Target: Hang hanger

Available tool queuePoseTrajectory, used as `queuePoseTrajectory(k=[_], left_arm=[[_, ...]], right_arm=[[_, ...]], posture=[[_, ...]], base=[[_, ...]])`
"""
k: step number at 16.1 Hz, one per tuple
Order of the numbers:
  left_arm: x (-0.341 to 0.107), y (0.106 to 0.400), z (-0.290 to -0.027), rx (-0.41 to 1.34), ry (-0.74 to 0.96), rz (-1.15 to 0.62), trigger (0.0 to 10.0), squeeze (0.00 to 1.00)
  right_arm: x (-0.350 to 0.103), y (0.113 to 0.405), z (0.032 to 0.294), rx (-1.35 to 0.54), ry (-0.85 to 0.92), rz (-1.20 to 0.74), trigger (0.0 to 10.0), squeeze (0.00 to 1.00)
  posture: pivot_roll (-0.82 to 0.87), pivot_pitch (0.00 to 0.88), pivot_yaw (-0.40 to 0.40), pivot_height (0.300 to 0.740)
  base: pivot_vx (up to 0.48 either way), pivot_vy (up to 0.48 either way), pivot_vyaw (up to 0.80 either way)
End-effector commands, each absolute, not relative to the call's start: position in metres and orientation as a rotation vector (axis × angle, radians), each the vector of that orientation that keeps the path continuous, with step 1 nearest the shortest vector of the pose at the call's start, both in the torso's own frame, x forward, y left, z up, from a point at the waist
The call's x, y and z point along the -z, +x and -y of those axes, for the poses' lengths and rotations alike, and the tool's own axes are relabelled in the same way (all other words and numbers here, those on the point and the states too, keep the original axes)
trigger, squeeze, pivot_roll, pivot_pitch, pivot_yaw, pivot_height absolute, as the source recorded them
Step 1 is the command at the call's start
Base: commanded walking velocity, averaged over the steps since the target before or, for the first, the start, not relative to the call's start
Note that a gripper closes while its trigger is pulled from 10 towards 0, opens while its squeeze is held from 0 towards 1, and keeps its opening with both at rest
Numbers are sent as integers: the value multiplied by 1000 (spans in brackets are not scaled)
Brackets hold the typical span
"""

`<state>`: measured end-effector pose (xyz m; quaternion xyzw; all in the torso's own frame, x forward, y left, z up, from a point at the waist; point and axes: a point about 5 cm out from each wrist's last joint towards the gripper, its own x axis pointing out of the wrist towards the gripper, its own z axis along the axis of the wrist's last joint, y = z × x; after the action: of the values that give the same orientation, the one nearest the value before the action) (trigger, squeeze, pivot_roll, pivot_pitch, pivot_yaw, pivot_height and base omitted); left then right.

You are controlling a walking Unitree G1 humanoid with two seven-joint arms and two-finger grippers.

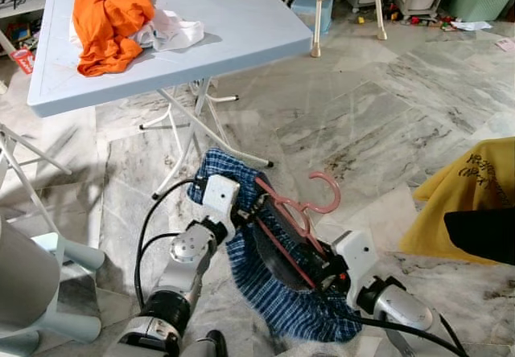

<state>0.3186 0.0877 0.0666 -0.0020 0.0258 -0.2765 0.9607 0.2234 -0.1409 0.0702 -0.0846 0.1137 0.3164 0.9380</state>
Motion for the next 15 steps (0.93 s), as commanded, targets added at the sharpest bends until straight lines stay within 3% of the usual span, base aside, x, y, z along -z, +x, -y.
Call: queuePoseTrajectory(k=[1, 15], left_arm=[[-65, 318, -89, 565, 23, -59, 0, 0], [-65, 320, -95, 527, 43, -49, 0, 0]], right_arm=[[-81, 226, 142, -621, -187, -180, 10000, 0], [-76, 233, 145, -549, -259, -198, 10000, 0]], posture=[[-229, 173, 62, 740], [-221, 174, 63, 740]], base=[[0, 0, 0], [0, 0, 0]])
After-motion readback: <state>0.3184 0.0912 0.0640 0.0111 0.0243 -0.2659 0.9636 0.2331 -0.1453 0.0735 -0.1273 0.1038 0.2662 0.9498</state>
